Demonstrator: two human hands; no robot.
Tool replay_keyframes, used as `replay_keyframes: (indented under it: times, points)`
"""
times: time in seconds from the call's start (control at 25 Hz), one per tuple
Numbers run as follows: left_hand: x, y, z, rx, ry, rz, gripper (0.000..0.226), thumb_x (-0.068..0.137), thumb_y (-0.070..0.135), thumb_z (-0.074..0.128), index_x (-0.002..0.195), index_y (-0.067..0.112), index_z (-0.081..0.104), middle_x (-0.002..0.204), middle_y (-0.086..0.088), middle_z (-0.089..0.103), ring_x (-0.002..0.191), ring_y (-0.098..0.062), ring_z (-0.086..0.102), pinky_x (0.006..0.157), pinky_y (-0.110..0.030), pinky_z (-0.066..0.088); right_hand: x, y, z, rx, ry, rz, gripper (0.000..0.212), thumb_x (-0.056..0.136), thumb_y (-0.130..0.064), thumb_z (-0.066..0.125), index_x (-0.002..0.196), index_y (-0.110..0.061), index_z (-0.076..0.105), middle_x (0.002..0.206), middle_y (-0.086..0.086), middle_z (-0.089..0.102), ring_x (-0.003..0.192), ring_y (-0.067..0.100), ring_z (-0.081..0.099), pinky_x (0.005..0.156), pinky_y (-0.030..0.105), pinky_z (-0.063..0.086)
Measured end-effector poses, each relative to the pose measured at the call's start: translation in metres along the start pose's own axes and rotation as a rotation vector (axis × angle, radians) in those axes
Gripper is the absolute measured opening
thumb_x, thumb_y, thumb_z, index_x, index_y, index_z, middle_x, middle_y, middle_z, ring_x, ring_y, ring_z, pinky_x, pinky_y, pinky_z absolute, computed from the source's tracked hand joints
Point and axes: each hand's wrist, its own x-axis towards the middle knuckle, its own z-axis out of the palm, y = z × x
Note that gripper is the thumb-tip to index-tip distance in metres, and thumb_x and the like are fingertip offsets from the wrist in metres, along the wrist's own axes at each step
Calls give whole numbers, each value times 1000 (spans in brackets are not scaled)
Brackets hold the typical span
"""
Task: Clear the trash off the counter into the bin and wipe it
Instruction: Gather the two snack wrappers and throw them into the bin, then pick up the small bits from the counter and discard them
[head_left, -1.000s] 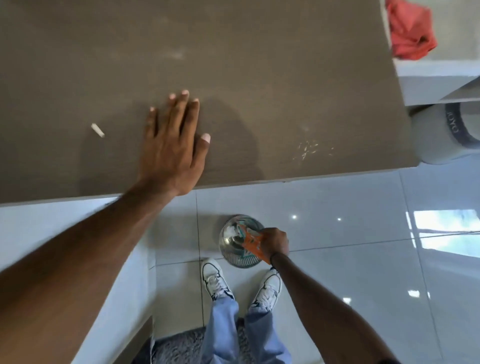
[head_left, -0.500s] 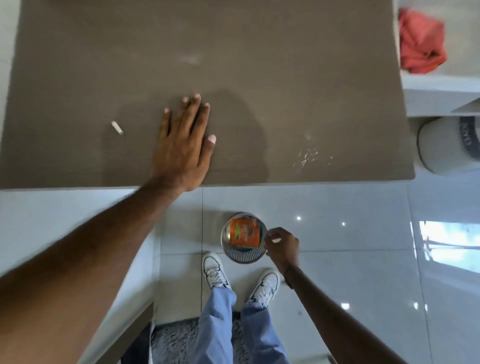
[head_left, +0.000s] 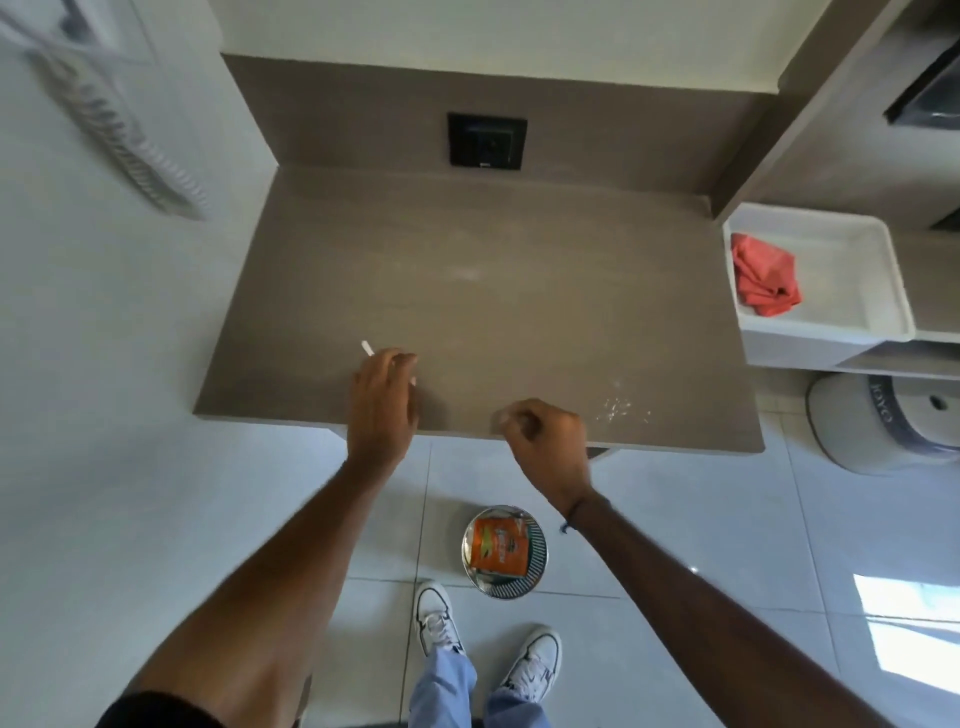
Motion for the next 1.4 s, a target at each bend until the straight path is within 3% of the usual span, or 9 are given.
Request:
replay_keyframes:
  times: [0.08,0.24,0.4,0.68,0.8,0.92,1.08,1.2,1.4]
  points:
    - [5,-29,-12,74,14,-153,36,97,14,54,131,3,58,133,-20,60,124,-39,56,107,-46,44,34,-36,32,-17,-14,-61,11,85,-15,66,85,-17,77,76,-6,74,62,6,62,62,18,50]
    - [8,-80,-5,146,-249,-264,76,102,45,40,157,-6,25,166,-28,25,155,-46,22,128,-56,15,90,-74,97,-80,-89,-5,20,78,-22,55,81,-16,74,80,1,76,73,22,68,69,30,56]
    - [5,-94,3,173,-330,-222,89,98,60,22,159,-5,19,169,-28,16,158,-44,15,129,-59,15,120,-89,138,-182,-187,64,20,71,-30,59,66,-11,58,67,2,65,68,24,60,61,27,51]
    - [7,-101,-1,194,-353,-149,93,98,63,23,159,-7,15,170,-28,13,159,-43,13,129,-59,13,152,-102,152,-398,-321,-28,23,71,-27,61,85,-16,75,89,9,74,86,33,70,75,34,59]
    - [6,-97,0,211,-327,-140,87,100,58,30,158,-6,21,169,-28,18,158,-44,17,128,-58,16,135,-81,110,-374,-259,63,24,64,-33,63,78,-17,73,84,4,73,80,28,68,69,28,55]
    - [7,-91,4,201,-330,-44,78,102,47,24,157,-9,20,168,-31,17,158,-45,16,129,-58,18,89,-47,60,-262,-74,70,11,65,-29,66,63,-17,66,67,-4,68,66,18,63,56,22,46]
    - [28,-41,26,155,-398,163,79,100,45,17,158,-9,20,169,-31,12,159,-44,11,131,-56,14,10,6,29,-203,71,-27,10,74,-29,73,77,-20,71,79,-8,69,62,4,56,58,19,47]
    - [41,16,53,144,-364,193,79,100,46,20,158,-8,22,169,-29,17,158,-44,16,131,-55,16,-46,49,28,-237,46,33,10,76,-31,73,82,-22,71,82,-10,70,60,2,54,57,17,45]
    - [44,31,72,216,-298,103,77,102,49,22,161,-1,12,173,-20,9,161,-34,9,132,-50,13,-89,128,49,-352,-143,232,18,77,-34,71,88,-20,74,92,-2,73,73,21,69,59,25,50]
